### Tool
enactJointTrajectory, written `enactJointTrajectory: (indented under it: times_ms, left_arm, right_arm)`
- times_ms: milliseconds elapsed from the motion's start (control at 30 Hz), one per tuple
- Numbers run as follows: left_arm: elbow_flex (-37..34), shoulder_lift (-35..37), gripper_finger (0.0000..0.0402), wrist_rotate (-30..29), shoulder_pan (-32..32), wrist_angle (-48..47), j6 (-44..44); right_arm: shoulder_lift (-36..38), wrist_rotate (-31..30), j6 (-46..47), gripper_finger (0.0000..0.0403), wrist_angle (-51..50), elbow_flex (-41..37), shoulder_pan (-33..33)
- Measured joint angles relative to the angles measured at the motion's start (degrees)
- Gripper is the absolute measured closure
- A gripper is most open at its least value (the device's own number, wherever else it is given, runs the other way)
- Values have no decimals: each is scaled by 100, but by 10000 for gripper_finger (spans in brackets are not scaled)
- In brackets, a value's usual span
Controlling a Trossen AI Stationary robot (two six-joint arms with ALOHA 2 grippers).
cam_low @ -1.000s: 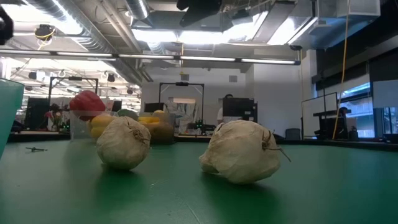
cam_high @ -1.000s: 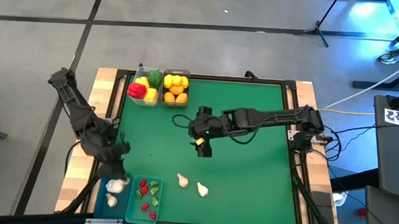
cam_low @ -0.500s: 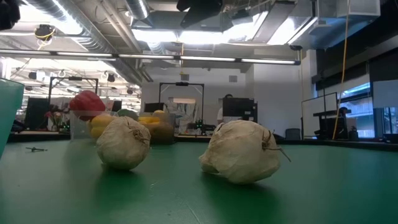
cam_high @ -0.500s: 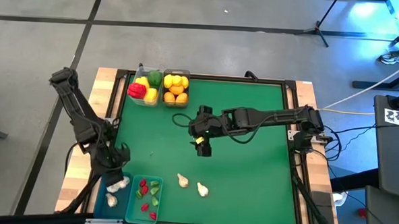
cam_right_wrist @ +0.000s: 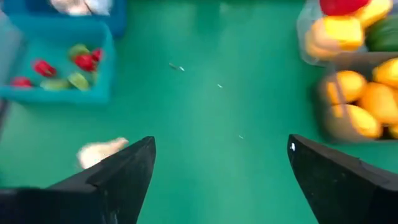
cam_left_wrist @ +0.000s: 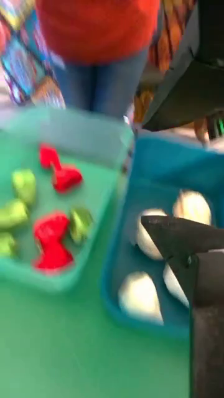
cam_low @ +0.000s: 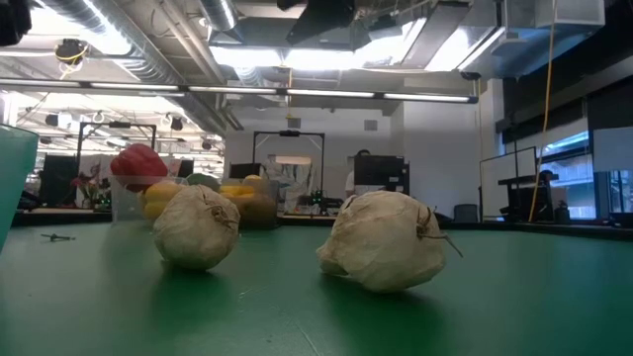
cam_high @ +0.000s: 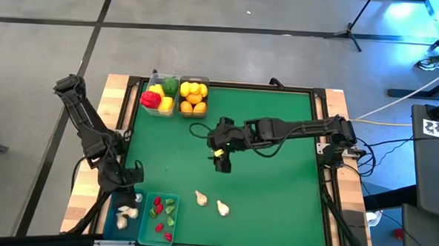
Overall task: Sort produce into baskets
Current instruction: Put the white garlic into the blue bin
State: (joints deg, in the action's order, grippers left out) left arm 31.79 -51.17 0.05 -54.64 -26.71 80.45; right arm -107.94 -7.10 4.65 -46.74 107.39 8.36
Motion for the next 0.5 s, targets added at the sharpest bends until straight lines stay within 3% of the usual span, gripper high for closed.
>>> enactJointTrajectory:
  times_ms: [133, 333, 500]
  left_arm:
    - [0, 32, 160, -110, 175, 587, 261]
    - [0, 35, 160, -955, 405, 1237, 169]
    - [0, 36, 157, -1660, 621, 1215, 61]
  right_arm:
    - [-2, -70, 782, 47, 774, -620, 240]
    - [-176, -1095, 2176, 47, 2385, -1975, 900]
    - [-555, -1809, 2527, 47, 3216, -2056, 1363]
